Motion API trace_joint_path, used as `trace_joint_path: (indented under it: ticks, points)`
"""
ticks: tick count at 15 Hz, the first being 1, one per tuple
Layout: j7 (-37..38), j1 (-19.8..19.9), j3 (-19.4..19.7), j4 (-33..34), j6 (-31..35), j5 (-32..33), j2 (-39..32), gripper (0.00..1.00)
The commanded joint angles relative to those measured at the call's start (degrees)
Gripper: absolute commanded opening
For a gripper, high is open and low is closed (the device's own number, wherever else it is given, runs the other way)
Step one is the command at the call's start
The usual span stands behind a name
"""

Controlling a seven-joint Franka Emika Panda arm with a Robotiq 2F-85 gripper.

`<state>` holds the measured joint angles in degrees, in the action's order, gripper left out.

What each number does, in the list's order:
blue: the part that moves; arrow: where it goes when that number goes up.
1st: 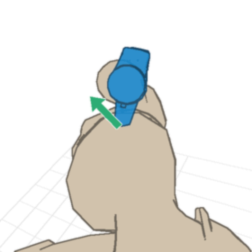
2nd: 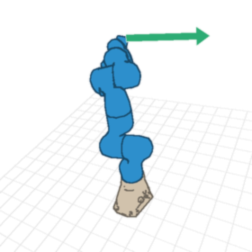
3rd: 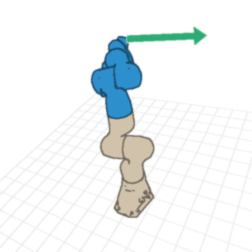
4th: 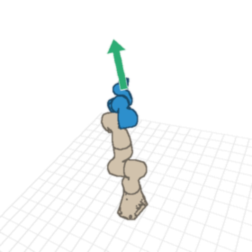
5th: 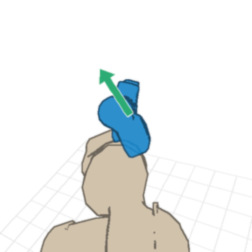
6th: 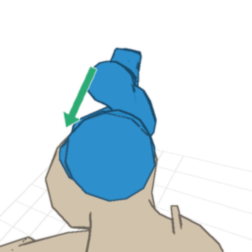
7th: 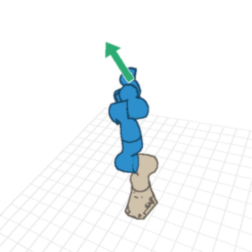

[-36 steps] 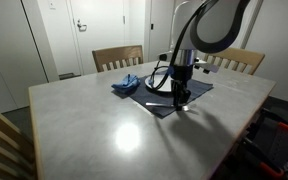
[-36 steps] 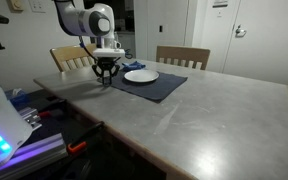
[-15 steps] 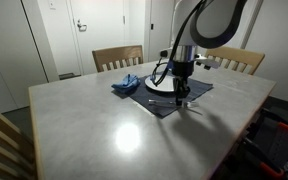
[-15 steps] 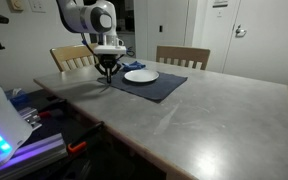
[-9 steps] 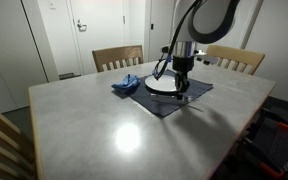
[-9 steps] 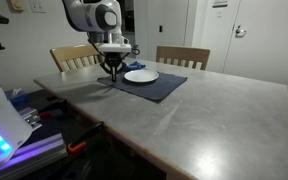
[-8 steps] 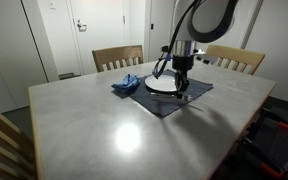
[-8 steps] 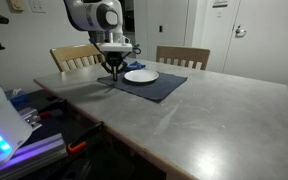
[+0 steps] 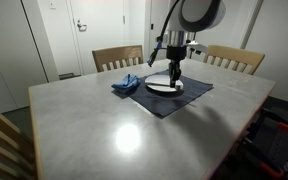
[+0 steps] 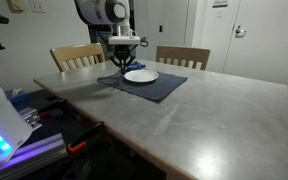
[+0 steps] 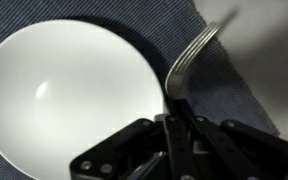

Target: Put the fork on the white plate

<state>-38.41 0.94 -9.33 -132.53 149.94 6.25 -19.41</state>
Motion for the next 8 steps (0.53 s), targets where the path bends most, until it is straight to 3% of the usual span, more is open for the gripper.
trace_joint_path:
  ticks: [1, 8]
  points:
    - [-1.7, 0.6, 1.0, 4.9, -0.1, 1.5, -3.4, 0.02]
    - [-3.7, 1.0, 1.6, 13.5, 0.1, 4.0, -10.6, 0.02]
